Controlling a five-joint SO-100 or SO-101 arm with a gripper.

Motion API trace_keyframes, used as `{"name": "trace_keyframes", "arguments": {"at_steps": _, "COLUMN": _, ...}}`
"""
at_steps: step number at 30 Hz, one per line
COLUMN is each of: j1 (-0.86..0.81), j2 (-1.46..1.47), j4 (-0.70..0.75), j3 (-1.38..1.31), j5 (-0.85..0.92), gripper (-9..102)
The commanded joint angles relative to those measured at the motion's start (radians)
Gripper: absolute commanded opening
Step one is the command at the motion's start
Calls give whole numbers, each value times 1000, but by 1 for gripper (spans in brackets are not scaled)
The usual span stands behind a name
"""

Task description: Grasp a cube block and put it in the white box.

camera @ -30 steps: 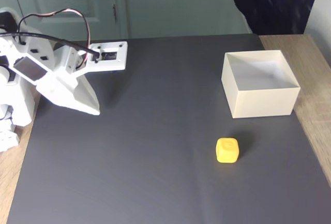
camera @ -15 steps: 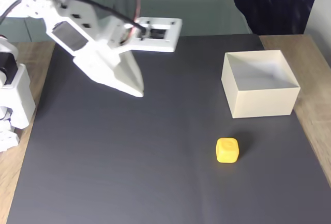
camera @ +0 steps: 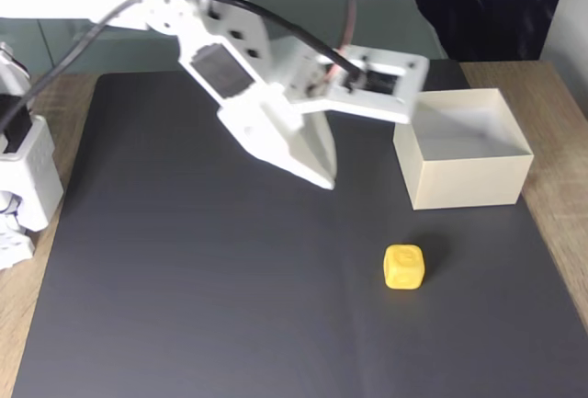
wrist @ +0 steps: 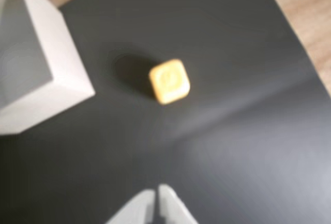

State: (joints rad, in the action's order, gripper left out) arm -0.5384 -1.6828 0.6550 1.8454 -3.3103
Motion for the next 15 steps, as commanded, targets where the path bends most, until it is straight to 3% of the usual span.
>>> {"name": "trace_keyframes", "arguments": {"at_steps": 1, "j1": -18, "j2": 106, "j4": -15, "j3": -164, "j5": -8, "gripper": 1}}
{"name": "trace_keyframes", "arguments": {"at_steps": 8, "j1": -17, "j2": 330, "j4": -5, "j3": -391, "j5": -15, "gripper": 2}}
{"name": "trace_keyframes", "arguments": {"at_steps": 15, "j1": -3, "j2": 446, "j4": -14, "j3": -451, "j5": -20, "gripper": 2}}
